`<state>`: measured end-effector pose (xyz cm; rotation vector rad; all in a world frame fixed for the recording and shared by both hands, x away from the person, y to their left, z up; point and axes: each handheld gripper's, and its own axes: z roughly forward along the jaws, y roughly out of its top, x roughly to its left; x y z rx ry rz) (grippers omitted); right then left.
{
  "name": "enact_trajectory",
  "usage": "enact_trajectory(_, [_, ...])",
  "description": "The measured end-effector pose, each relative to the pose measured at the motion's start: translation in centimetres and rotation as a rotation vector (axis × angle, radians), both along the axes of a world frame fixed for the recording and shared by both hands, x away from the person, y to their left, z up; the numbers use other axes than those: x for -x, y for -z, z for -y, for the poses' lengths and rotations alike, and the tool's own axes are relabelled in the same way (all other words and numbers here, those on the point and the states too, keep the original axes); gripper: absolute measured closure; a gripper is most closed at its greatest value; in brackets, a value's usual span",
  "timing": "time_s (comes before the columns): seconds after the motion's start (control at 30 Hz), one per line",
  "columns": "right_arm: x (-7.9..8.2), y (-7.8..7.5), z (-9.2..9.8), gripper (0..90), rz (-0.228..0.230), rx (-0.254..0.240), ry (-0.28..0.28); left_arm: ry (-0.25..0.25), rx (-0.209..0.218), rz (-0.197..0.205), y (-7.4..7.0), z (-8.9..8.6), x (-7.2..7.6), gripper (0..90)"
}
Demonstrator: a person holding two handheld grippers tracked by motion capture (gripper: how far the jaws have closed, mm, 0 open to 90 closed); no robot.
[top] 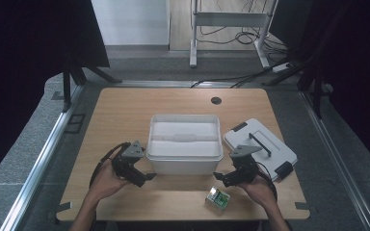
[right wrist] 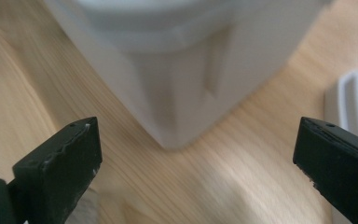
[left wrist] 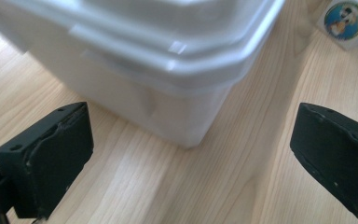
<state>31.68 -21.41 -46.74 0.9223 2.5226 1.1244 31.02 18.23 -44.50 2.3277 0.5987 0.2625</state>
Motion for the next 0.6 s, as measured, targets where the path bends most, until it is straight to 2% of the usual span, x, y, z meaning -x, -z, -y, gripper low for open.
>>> enact_trajectory(0.13, [-0.1,1.6,0.9,0.7,-0.016,0.041,0.018,-0.005,-0.028,-0.008,-0.1,-1.4,-0.6,0.0])
enact_trajectory(0.23, [-0.1,2.6,1.5,0.9,-0.027,0.045,0.024,-0.006,-0.024,-0.01,-0.5,-2.5,-1.1,0.0])
enact_trajectory(0.4, [0.0,3.7,2.2,1.1,-0.023,0.066,0.035,-0.001,-0.045,0.007,-1.6,-3.9,-1.6,0.0])
enact_trajectory(0.6, [0.0,4.6,2.7,1.9,-0.033,0.081,0.042,0.011,-0.042,0.013,-3.1,-4.8,-2.7,0.0])
